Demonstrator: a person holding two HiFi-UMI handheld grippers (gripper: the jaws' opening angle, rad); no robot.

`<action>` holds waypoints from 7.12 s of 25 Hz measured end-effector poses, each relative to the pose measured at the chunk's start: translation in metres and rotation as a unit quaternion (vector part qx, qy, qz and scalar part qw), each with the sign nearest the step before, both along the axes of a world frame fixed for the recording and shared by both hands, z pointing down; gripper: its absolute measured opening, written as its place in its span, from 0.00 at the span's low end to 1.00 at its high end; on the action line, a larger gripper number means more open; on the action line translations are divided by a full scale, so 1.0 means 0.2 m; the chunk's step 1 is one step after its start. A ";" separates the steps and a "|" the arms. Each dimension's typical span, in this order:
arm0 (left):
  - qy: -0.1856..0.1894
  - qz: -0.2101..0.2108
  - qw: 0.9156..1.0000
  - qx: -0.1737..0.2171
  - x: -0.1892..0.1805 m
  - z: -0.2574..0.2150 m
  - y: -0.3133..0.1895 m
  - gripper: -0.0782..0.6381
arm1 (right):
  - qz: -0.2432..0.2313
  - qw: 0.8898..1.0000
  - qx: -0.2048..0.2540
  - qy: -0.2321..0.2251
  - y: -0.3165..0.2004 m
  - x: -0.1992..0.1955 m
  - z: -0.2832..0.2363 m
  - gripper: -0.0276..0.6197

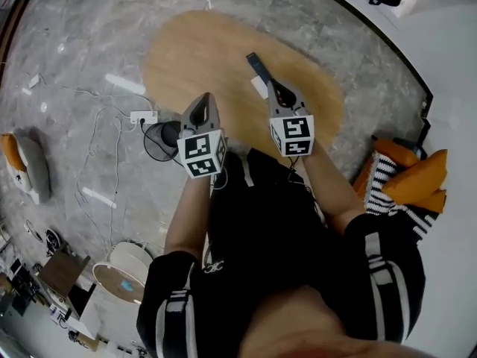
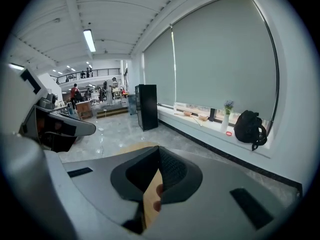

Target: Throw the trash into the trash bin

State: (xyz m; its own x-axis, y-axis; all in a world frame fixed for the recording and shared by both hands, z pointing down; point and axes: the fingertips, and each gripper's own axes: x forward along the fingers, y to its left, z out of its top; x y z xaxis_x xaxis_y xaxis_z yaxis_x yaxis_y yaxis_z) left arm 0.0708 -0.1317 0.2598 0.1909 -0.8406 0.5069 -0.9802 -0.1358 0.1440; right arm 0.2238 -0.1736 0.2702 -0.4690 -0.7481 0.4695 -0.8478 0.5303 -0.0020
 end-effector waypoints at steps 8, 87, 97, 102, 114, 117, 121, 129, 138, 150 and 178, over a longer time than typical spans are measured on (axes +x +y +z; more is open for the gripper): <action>0.008 0.015 0.999 -0.028 -0.05 0.68 -0.12 0.13 | -0.012 0.999 -0.045 0.024 -0.05 -0.11 0.69 0.05; 0.097 -0.361 0.924 -0.081 -1.55 1.52 1.33 0.13 | -0.348 0.925 -0.151 0.016 1.09 -2.02 1.42 0.19; 0.117 -0.391 0.907 -0.102 -1.78 1.68 1.67 0.13 | -0.388 0.901 -0.182 0.073 1.39 -2.35 1.74 0.20; 0.126 -0.384 0.908 -0.112 -1.79 1.73 1.72 0.13 | -0.403 0.884 -0.205 0.118 1.47 -2.43 2.00 0.20; 0.143 -0.354 0.912 -0.150 -1.71 1.98 1.82 0.13 | -0.369 0.879 -0.241 0.178 1.48 -2.53 2.65 0.22; 0.147 -0.364 0.906 -0.157 -1.75 2.07 1.84 0.13 | -0.373 0.874 -0.247 0.191 1.51 -2.54 2.79 0.23; 0.140 -0.365 0.908 -0.152 -1.78 2.14 1.83 0.13 | -0.377 0.870 -0.236 0.211 1.51 -2.54 2.90 0.26; 0.136 -0.389 0.898 -0.155 -1.84 2.15 1.88 0.13 | -0.385 0.870 -0.239 0.195 1.51 -2.53 2.83 0.32; 0.131 -0.396 0.898 -0.142 -1.86 2.03 1.78 0.13 | -0.405 0.888 -0.183 0.120 1.45 -2.53 2.30 0.06; 0.105 -0.318 0.939 -0.076 -1.63 1.66 1.24 0.13 | -0.303 0.949 -0.084 -0.017 1.04 -2.17 1.42 0.06; 0.059 -0.014 0.996 -0.059 0.15 1.19 -0.02 0.13 | 0.025 0.999 -0.023 -0.043 -0.01 -0.11 1.04 0.06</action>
